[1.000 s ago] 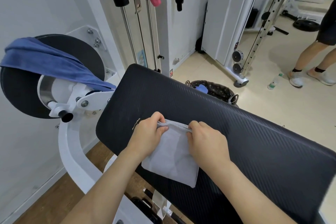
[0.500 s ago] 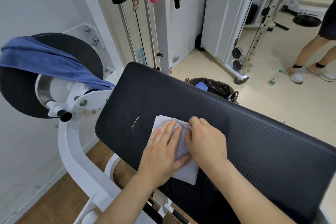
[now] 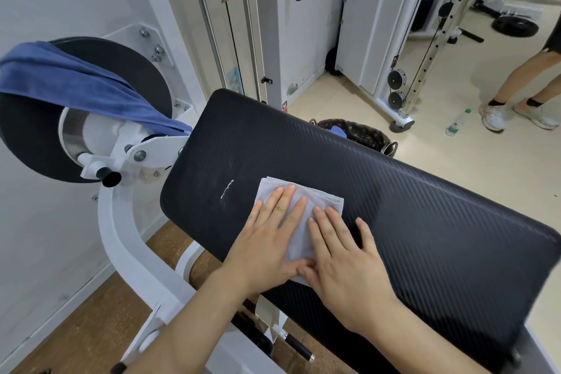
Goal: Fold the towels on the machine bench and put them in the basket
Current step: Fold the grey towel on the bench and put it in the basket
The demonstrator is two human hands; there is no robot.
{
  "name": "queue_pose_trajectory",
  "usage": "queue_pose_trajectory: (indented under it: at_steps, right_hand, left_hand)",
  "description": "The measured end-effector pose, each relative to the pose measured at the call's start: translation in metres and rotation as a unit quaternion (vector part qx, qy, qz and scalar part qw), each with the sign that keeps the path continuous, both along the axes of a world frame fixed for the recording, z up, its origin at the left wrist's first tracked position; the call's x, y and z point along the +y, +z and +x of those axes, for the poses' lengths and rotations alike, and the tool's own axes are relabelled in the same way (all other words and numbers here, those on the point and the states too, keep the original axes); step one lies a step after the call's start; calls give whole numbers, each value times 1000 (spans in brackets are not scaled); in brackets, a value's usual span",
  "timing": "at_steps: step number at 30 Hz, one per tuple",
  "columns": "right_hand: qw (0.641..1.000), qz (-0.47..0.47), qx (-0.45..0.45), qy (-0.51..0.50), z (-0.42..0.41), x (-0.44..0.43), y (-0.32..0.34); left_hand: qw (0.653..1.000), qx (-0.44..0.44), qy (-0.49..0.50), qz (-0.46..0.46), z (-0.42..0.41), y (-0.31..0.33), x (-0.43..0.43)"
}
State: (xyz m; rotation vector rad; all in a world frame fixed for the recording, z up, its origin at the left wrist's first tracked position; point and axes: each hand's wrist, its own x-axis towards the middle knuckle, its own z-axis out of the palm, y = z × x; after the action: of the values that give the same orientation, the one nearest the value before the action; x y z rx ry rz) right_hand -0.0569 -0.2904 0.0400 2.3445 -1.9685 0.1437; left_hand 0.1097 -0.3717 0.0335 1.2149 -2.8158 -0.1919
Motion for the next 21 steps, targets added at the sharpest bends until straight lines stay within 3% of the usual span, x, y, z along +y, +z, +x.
queue_pose_trajectory:
  at_steps: [5,12,17,21]
  right_hand:
    - [999,22,33,7,-1,1,-3]
    - [1000,15,22,-11,11,3,9]
    - [997,-12,19,76,18,10,-1]
    - [998,-15,8,58,17,8,-15]
  left_hand:
    - [992,123,-2,-25,36,6,40]
    - [993,115,-1,-39,34,-29,49]
    - [988,130,-4,-86,30,-35,39]
    - [985,127,-4,-120,24,-26,32]
